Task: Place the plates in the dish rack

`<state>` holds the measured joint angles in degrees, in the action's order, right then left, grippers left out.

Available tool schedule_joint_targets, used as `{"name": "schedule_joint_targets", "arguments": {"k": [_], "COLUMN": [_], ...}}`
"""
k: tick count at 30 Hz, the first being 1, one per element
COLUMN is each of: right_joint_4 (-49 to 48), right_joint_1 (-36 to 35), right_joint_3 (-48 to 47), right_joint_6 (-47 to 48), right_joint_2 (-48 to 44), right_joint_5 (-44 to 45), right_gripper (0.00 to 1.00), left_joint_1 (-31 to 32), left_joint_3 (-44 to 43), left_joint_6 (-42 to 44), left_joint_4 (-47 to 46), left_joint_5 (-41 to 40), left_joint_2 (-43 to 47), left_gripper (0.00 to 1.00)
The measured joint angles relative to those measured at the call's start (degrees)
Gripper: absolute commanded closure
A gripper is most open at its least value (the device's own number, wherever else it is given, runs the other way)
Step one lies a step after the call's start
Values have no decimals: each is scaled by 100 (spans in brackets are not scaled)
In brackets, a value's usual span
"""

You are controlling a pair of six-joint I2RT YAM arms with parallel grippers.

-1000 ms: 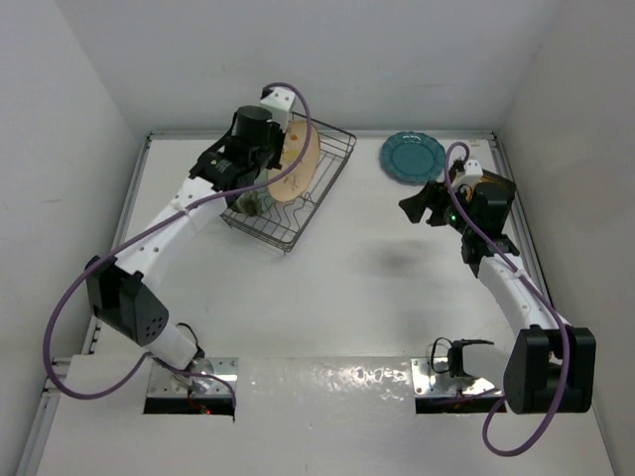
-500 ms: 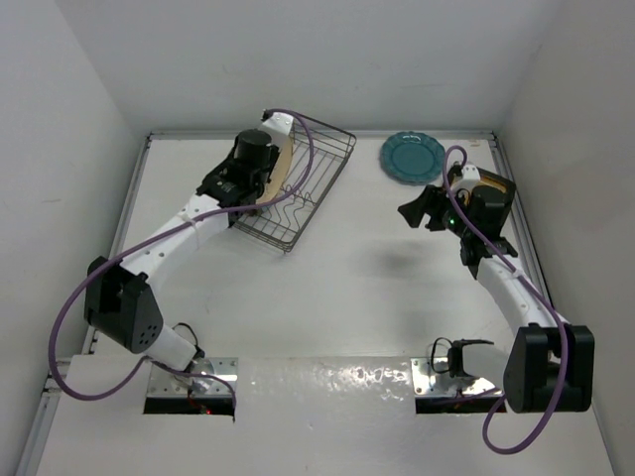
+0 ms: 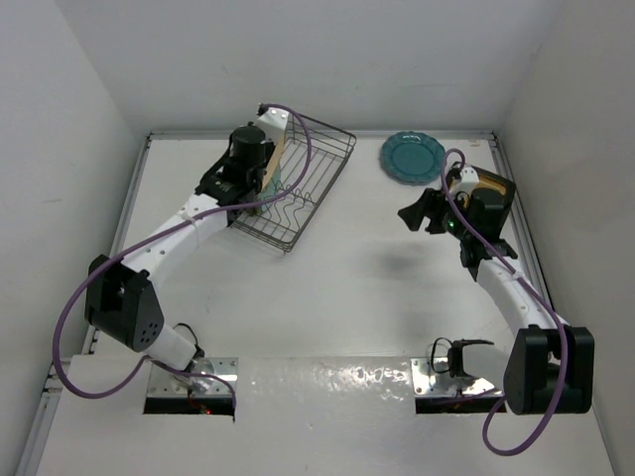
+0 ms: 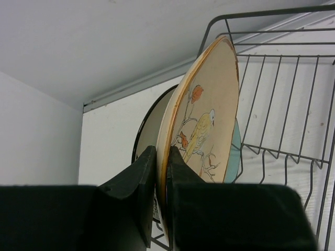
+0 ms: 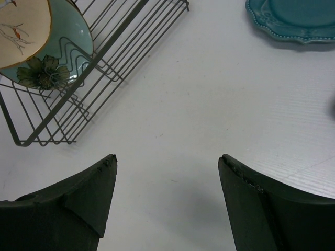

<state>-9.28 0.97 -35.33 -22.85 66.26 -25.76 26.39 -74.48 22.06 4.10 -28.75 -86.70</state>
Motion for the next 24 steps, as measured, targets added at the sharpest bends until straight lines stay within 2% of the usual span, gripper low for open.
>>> {"name": "schedule_joint_targets", "arguments": {"k": [11, 24], "right_joint_4": [96, 221], "right_joint_1": [0, 0], "right_joint_3": [9, 42], "right_joint_6": [142, 280], "right_joint_2": [0, 4], "right_joint_5": [-7, -90], "right_gripper": [23, 22], "left_joint_1": [-245, -337], "left_joint_3": [391, 603], "left_joint_6": [-2, -146], "left_joint_4": [-273, -551], "left_joint_5": [131, 693], "left_joint_2": [-79, -339], "left_gripper": [100, 100]}}
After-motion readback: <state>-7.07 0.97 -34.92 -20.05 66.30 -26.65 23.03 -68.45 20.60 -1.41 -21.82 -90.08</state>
